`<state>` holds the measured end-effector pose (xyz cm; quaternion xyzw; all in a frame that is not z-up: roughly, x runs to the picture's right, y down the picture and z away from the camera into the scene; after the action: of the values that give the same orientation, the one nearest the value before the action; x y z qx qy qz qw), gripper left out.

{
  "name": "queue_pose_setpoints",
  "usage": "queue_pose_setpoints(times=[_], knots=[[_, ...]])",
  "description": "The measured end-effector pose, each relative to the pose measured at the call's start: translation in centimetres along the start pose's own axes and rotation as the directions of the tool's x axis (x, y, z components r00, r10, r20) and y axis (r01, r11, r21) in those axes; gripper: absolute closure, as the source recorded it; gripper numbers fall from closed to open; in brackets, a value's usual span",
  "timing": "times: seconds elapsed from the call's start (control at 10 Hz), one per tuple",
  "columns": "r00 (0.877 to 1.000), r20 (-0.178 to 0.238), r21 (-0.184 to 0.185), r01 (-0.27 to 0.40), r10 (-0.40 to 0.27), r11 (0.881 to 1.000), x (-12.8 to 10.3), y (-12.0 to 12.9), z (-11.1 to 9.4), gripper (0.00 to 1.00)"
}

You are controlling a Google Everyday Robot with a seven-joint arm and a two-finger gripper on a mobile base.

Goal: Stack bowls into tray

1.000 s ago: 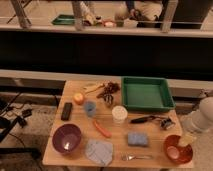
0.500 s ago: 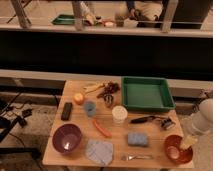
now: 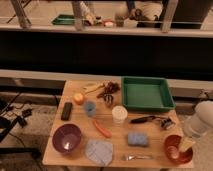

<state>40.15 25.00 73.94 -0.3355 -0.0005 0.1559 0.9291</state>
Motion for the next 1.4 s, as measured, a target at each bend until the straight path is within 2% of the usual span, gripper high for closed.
queue_pose_setpoints(times=[0.3,0.4,1.0,1.1,1.4], knots=[[1.0,-0.003,-0.004,0.0,0.0,1.0,-0.1,-0.4,0.6,0.21],[1.0,-0.001,-0.004,-0.002,0.002,1.0,-0.1,-0.5,0.7,0.25],[1.0,0.006,-0.01,-0.002,0.002,1.0,0.3,-0.7,1.0,0.86],[1.0,0.008,-0.011,-0.004,0.004,1.0,0.3,-0.7,1.0,0.92],[1.0,0.026,0.006,-0.014,0.014,1.0,0.3,-0.8,-0.5,0.93]])
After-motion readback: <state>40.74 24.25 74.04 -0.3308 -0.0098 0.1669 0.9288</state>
